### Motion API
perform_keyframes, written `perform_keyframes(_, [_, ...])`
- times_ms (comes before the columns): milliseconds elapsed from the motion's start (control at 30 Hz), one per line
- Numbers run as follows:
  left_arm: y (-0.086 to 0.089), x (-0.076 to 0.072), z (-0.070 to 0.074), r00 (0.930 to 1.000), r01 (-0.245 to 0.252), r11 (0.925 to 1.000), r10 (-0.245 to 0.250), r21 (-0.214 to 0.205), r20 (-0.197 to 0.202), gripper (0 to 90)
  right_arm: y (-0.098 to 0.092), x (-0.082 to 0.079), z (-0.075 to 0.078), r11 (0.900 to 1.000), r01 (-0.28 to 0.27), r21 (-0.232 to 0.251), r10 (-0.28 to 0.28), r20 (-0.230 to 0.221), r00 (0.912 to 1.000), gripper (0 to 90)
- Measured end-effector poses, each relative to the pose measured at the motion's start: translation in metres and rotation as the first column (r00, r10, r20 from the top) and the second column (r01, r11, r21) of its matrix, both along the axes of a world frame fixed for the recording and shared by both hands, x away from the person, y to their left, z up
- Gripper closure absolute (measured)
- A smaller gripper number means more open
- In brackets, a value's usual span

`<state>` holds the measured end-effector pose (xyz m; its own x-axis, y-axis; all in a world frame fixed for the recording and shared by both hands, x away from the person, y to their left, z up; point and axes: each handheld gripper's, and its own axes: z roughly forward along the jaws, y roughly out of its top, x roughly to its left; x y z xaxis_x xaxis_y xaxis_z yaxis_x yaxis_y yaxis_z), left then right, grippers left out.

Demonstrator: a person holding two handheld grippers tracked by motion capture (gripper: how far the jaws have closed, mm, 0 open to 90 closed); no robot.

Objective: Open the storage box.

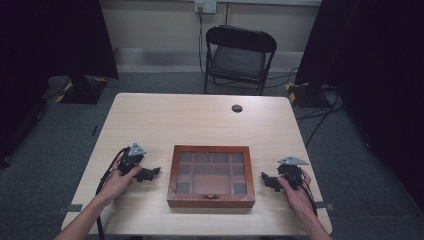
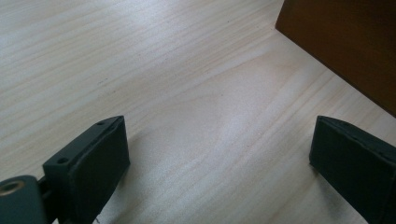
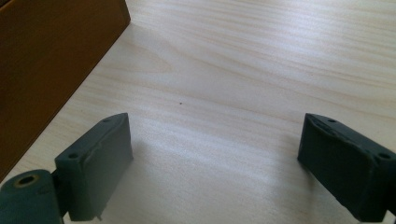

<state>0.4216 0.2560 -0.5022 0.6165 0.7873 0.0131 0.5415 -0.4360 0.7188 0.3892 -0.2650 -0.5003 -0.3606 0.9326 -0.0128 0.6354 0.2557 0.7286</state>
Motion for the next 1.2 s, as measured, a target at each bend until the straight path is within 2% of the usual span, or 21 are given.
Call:
perform_keyframes(233, [0.0, 0.0, 0.0, 1.0, 0.0, 1.0, 0.0, 0.0, 0.0, 4.1, 0.0, 0.0, 0.0, 1.0, 0.0, -0.003, 0.0, 0.0, 1.0, 9.9])
perform_keyframes(300, [0.0, 0.0, 0.0, 1.0, 0.0, 1.0, 0.0, 0.0, 0.0, 4.1, 0.0, 0.0, 0.002, 1.0, 0.0, -0.007, -0.001, -0.007, 1.0, 12.7])
perform_keyframes(400, [0.0, 0.0, 0.0, 1.0, -0.001, 1.0, 0.001, 0.001, 0.0, 4.1, 0.001, 0.002, 0.005, 0.9993, 0.036, 0.001, -0.036, -0.03, 0.9989, 16.2])
perform_keyframes(433, [0.0, 0.0, 0.0, 1.0, -0.001, 1.0, 0.001, 0.002, 0.0, 4.1, 0.0, 0.003, 0.009, 0.9993, 0.02, 0.031, -0.018, -0.052, 0.9985, 14.0])
perform_keyframes(500, [0.0, 0.0, 0.0, 1.0, -0.001, 1.0, 0.001, 0.002, 0.0, 4.1, -0.001, 0.003, 0.012, 0.9988, 0.021, 0.045, -0.019, -0.045, 0.9988, 16.6])
perform_keyframes(933, [0.0, 0.0, 0.0, 1.0, -0.001, 1.0, 0.001, 0.001, 0.0, 4.1, 0.007, -0.003, 0.039, 0.9942, -0.041, 0.099, 0.043, -0.02, 0.9989, 22.7])
perform_keyframes(967, [0.0, 0.0, 0.0, 1.0, -0.001, 1.0, 0.001, 0.001, 0.0, 4.1, 0.008, -0.005, 0.045, 0.9906, -0.059, 0.124, 0.061, -0.017, 0.998, 25.1])
perform_keyframes(1067, [0.0, 0.0, 0.0, 1.0, -0.001, 1.0, 0.001, 0.002, 0.0, 4.1, 0.008, -0.007, 0.051, 0.9873, -0.083, 0.135, 0.086, -0.015, 0.9962, 27.0])
perform_keyframes(1100, [0.0, 0.0, 0.0, 1.0, -0.001, 1.0, 0.001, 0.001, -0.001, 4.0, 0.009, -0.008, 0.055, 0.9803, -0.109, 0.165, 0.115, -0.027, 0.993, 29.1])
perform_keyframes(1200, [0.0, 0.0, 0.0, 1.0, -0.001, 1.0, 0.001, 0.001, 0.0, 4.0, 0.011, -0.009, 0.059, 0.9761, -0.124, 0.178, 0.133, -0.038, 0.9904, 30.8])
